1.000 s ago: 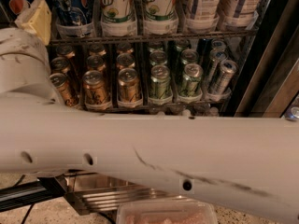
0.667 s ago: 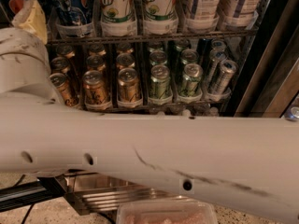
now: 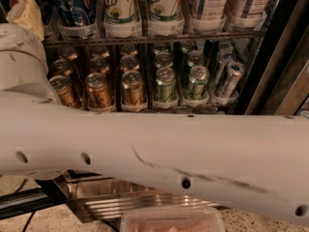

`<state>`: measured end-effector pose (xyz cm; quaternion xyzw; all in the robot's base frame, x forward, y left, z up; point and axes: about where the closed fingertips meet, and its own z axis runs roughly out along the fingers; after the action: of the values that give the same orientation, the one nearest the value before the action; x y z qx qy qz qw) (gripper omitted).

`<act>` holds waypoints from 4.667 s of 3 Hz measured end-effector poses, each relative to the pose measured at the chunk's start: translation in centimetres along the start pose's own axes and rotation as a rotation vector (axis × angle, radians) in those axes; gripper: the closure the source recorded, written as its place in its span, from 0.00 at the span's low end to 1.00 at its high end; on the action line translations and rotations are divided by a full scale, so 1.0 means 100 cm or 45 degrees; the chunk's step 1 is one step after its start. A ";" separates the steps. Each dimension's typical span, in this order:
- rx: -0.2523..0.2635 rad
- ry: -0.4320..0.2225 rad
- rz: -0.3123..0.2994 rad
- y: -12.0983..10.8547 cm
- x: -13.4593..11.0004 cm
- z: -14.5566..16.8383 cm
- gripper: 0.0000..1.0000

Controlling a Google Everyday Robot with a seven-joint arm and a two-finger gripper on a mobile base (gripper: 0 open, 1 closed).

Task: Pick pepsi can from top shelf of fridge

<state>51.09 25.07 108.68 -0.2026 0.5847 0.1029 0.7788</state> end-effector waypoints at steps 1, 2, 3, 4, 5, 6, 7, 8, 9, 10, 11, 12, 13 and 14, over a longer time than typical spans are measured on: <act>0.020 0.008 -0.002 -0.003 0.003 0.003 0.41; 0.043 0.031 0.002 -0.007 0.009 0.002 0.46; 0.054 0.042 -0.001 -0.009 0.013 0.002 0.43; 0.072 0.035 -0.013 -0.011 0.015 0.005 0.36; 0.097 0.019 -0.024 -0.014 0.016 0.014 0.34; 0.134 0.019 -0.027 -0.021 0.021 0.022 0.38; 0.156 0.020 -0.026 -0.025 0.025 0.027 0.39; 0.187 0.020 -0.014 -0.030 0.026 0.052 0.40; 0.195 0.024 -0.019 -0.033 0.027 0.058 0.40; 0.208 0.038 -0.025 -0.039 0.031 0.062 0.39; 0.217 0.055 -0.028 -0.043 0.037 0.066 0.38; 0.220 0.070 -0.026 -0.044 0.041 0.068 0.38; 0.220 0.070 -0.026 -0.044 0.041 0.068 0.50; 0.220 0.070 -0.026 -0.044 0.041 0.068 0.73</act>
Offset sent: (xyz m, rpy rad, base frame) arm 0.0162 -0.0137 -0.0217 0.0040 0.0569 -0.0612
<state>59.94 23.73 107.22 -0.1435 0.6105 0.0385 0.7780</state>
